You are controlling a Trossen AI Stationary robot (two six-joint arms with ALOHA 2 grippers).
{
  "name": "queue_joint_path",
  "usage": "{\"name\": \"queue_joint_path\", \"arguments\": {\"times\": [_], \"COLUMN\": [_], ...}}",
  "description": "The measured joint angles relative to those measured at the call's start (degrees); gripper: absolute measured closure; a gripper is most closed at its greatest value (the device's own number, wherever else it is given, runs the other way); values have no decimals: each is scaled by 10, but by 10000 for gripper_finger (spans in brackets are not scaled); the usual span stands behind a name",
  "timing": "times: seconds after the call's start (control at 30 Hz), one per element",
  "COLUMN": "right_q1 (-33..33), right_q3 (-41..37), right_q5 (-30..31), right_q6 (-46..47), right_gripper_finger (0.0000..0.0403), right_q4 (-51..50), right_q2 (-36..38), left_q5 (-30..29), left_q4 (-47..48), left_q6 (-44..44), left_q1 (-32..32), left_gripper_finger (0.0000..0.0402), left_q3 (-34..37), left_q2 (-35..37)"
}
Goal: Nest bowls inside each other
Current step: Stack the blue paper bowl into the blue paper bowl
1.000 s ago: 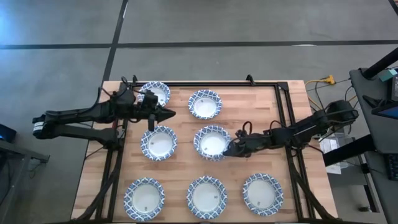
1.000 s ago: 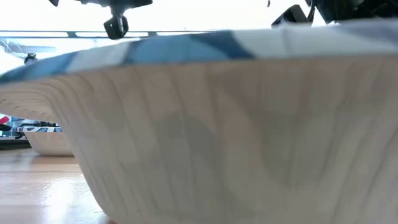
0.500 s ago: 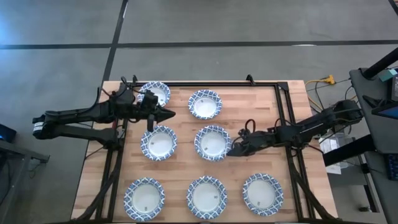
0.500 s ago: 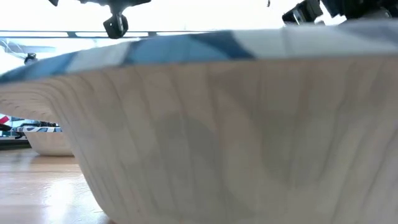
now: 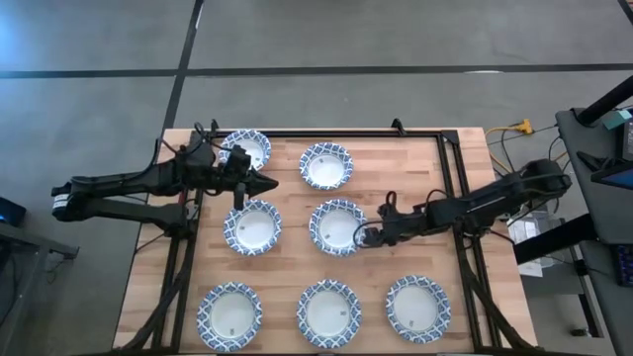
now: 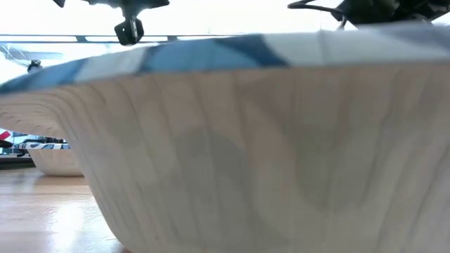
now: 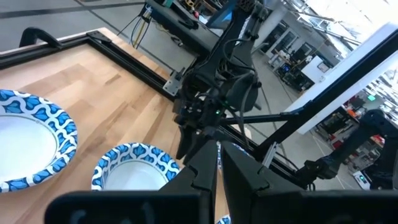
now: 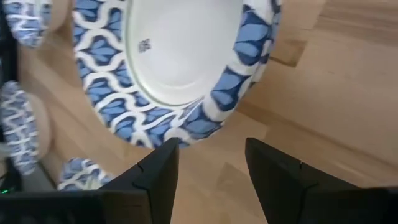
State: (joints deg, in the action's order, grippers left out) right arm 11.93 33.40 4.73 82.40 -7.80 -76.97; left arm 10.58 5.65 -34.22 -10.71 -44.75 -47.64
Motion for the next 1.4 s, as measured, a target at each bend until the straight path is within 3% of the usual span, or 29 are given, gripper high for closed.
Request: {"name": "queue_joint_path", "arguments": {"times": [0.47, 0.77, 1.0, 1.23, 1.4], "right_q1": [-6, -6, -6, -6, -15], "right_q3": [50, 76, 93, 91, 89], "right_q5": [-1, -2, 24, 121, 146], "right_q6": [-19, -49, -102, -124, -130], "right_gripper_finger": [223, 223, 223, 223, 223], "right_q4": [-63, -74, -74, -85, -101], "right_q2": [-50, -17, 60, 118, 126], "left_q5": [0, 13, 48, -41, -36], "left_q4": [2, 29, 220, 495, 583], "left_q6": [0, 1, -1, -52, -70], "left_q1": [0, 0, 2, 0, -3], "left_gripper_finger": [395, 395, 395, 395, 378], "left_q3": [0, 0, -1, 0, 4], "left_q2": [-1, 3, 41, 81, 65]}}
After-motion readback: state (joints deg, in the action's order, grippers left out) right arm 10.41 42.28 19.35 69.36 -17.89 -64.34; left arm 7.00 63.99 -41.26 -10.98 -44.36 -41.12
